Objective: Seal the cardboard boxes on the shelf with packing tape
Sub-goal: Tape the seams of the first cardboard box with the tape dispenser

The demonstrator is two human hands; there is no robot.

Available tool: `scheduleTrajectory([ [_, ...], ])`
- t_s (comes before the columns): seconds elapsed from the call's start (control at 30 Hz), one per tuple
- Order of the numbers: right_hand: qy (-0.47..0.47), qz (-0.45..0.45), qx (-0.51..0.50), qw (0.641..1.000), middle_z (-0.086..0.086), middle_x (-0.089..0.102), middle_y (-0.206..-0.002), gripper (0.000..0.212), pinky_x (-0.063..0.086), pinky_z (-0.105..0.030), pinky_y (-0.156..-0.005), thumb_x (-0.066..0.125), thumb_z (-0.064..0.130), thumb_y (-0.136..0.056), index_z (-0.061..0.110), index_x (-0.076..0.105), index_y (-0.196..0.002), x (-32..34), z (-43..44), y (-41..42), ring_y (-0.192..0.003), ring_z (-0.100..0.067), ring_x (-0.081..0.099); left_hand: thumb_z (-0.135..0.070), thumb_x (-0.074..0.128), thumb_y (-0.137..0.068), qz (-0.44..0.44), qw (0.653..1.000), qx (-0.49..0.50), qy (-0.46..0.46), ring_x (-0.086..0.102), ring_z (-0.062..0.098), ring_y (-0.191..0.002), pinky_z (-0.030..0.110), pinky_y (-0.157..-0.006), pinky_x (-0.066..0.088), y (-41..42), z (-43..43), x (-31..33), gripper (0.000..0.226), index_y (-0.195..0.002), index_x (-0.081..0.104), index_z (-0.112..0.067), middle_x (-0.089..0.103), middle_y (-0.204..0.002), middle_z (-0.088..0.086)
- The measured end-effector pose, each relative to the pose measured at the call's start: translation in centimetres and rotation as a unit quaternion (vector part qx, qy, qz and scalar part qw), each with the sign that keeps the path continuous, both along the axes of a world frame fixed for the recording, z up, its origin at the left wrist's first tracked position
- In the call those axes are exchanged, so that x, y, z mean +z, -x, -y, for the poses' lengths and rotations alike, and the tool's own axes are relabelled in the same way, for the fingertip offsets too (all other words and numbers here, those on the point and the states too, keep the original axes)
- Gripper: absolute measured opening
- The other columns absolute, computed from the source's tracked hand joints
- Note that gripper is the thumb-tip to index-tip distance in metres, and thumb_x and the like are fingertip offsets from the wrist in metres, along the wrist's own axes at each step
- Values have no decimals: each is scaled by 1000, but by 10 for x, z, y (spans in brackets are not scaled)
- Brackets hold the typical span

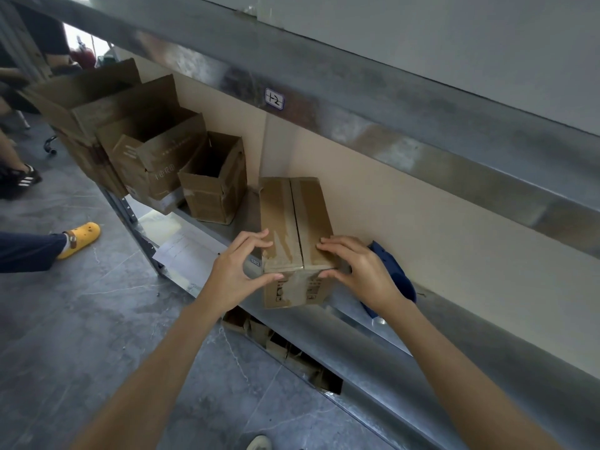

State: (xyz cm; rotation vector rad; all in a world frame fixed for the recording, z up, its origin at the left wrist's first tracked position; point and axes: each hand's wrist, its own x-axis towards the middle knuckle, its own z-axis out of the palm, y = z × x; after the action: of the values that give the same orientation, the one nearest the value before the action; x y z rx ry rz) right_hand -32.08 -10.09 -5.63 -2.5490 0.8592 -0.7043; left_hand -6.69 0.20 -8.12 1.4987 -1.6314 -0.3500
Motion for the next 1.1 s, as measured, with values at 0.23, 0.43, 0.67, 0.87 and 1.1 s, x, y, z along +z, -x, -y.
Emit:
scheduleTrajectory([
  [0.23, 1, 4, -15, 1000, 1, 63, -128, 56, 47, -31, -103, 65, 48, -80, 15, 65, -126, -2, -2, -1, -124, -15, 53, -66, 72, -73, -11, 1000, 5, -10, 40, -17, -127, 17, -97, 40, 6, -1, -2, 66, -123, 55, -25, 41, -137, -32],
  [0.43, -61, 53, -65, 995, 8, 65, -121, 58, 48, -32, -99, 70, 57, -73, 22, 70, -119, 0, -5, -10, -118, -9, 53, -60, 76, -70, -54, 997, 62, 1, 43, -8, -127, 15, -95, 43, 29, 1, -5, 68, -117, 53, -17, 48, -135, -10],
  [0.67, -42, 73, -76, 993, 11, 60, -110, 46, 51, -29, -84, 67, 45, -83, 28, 61, -125, -3, -17, -18, -103, -6, 54, -48, 73, -77, -88, 991, 96, 1, 43, -6, -131, 9, -94, 37, 40, 0, 1, 48, -110, 53, -20, 51, -125, -11],
  [0.87, -74, 140, -135, 978, 13, 62, -108, 40, 53, -30, -85, 65, 24, -81, 28, 59, -120, -5, -16, -32, -107, -5, 56, -13, 71, -79, -108, 983, 143, 35, 50, -6, -124, 12, -92, 44, 47, 4, -3, 28, -103, 58, -19, 58, -119, -10],
  [1.1, -119, 105, -107, 981, 14, 66, -111, 46, 39, -12, -92, 68, 36, -89, 29, 52, -132, 4, -10, -16, -114, -1, 55, -35, 67, -88, -122, 991, 60, -12, 50, -2, -126, 25, -101, 42, 24, -1, 0, 24, -110, 59, -29, 56, -132, -17],
])
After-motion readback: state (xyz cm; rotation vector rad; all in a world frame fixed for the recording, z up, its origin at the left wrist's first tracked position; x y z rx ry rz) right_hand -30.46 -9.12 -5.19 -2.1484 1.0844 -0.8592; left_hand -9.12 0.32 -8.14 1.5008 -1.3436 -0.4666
